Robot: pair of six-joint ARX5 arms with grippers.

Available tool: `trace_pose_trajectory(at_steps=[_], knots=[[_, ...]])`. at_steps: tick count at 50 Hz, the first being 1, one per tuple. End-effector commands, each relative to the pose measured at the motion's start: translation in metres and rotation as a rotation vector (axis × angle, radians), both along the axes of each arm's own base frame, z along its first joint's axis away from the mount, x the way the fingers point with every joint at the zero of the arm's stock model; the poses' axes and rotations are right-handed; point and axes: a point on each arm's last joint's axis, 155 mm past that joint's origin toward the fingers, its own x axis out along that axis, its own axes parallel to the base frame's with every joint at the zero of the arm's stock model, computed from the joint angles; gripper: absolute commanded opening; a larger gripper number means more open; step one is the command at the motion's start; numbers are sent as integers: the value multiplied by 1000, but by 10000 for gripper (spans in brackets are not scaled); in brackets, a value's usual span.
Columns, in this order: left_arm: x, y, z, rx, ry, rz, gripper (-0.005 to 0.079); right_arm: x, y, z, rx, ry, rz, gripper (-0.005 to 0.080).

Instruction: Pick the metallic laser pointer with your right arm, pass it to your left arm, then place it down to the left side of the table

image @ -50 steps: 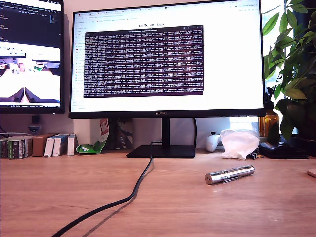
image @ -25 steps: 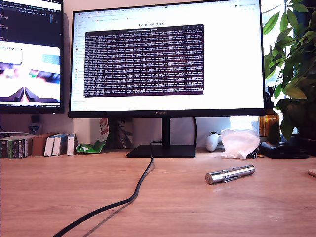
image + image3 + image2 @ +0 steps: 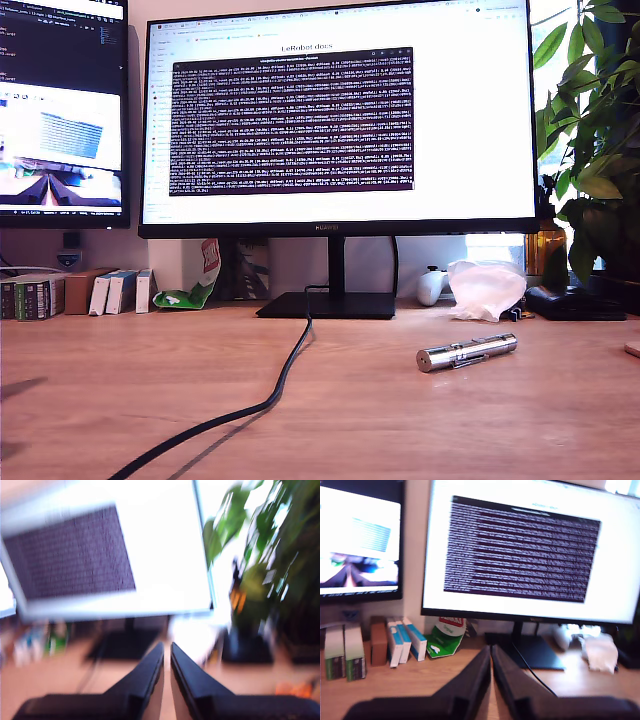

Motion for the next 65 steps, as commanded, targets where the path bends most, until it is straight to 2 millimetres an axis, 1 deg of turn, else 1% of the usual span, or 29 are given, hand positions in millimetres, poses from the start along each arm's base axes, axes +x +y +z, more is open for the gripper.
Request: trace_pose_trajectory(at_steps=[1,5,10,15,21,27,29,33,42,44,45,51,54,58,59,62,65], knots=[[6,-5,1,42,40,-26,-23,6,4,9,-34,19,27,23],[14,-12,-3,100,108,-69,-23,15,8,10,-107,70,64,23],[26,-18,-15,177,209,-113,-23,30,11,9,-170,144,96,23],[36,-21,-25,261,280,-150,-23,45,16,6,-227,206,134,23],[45,-22,-37,306,363,-174,-23,62,21,-2,-341,277,195,23],[54,-23,-43,320,412,-185,-23,76,31,-19,-444,356,280,27],[56,-23,-44,320,418,-187,-23,80,34,-25,-481,374,310,47],[61,-24,-46,330,427,-192,-23,89,40,-40,-571,408,375,101],[67,-27,-45,344,426,-210,-23,106,54,-77,-793,441,516,113],[69,-28,-44,341,420,-217,-23,107,57,-85,-850,440,545,129],[70,-28,-43,341,416,-217,-23,106,62,-90,-868,442,572,147],[73,-30,-39,338,395,-218,-23,104,82,-113,-1144,361,761,259],[74,-30,-38,338,390,-217,-23,106,93,-118,-1227,303,825,282],[74,-30,-38,338,390,-217,-23,113,101,-121,-1366,209,886,317],[74,-30,-38,338,390,-219,-23,114,102,-121,-1383,203,892,322],[73,-31,-37,337,389,-224,-23,112,115,-126,-1385,204,931,323],[73,-32,-37,333,390,-226,-23,115,114,-133,-1399,229,938,332]])
